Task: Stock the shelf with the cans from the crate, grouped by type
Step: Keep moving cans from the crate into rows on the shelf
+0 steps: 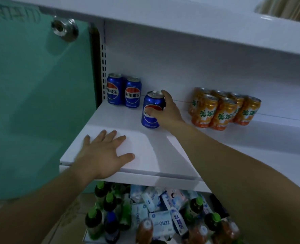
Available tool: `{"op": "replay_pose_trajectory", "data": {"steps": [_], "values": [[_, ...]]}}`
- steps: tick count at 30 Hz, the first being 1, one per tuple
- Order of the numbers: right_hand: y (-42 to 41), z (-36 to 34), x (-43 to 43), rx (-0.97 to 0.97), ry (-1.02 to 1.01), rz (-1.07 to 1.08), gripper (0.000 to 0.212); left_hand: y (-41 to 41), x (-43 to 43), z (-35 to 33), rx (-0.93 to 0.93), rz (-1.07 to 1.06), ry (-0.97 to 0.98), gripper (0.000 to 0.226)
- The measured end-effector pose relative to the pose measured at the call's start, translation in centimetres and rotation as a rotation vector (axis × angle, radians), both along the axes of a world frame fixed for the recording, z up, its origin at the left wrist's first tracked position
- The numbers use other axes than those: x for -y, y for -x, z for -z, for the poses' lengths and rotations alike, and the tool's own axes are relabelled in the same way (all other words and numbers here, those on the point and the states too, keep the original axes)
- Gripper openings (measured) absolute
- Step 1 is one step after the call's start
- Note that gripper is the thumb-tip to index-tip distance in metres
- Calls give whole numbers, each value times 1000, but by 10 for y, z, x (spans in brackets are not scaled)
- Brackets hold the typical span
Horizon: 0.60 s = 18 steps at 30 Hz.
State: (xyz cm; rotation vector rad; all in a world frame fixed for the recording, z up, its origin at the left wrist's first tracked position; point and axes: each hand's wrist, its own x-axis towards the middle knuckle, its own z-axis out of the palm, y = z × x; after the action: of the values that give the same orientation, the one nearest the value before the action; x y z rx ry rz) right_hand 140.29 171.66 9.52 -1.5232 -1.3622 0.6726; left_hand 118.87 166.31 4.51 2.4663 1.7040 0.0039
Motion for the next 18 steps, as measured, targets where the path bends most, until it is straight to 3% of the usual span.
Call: {"op": "replay_pose_trajectory", "data": {"steps": [7, 14, 18], "values": [[6, 12, -51, 22, -72, 58, 68, 1, 1, -1, -15, 0, 3, 77], [8, 20, -87, 73, -75, 125, 76, 1, 1, -1, -7, -17, 28, 87], [6, 20, -96, 70, -57, 153, 79, 1, 1, 0, -8, -13, 15, 82]]}}
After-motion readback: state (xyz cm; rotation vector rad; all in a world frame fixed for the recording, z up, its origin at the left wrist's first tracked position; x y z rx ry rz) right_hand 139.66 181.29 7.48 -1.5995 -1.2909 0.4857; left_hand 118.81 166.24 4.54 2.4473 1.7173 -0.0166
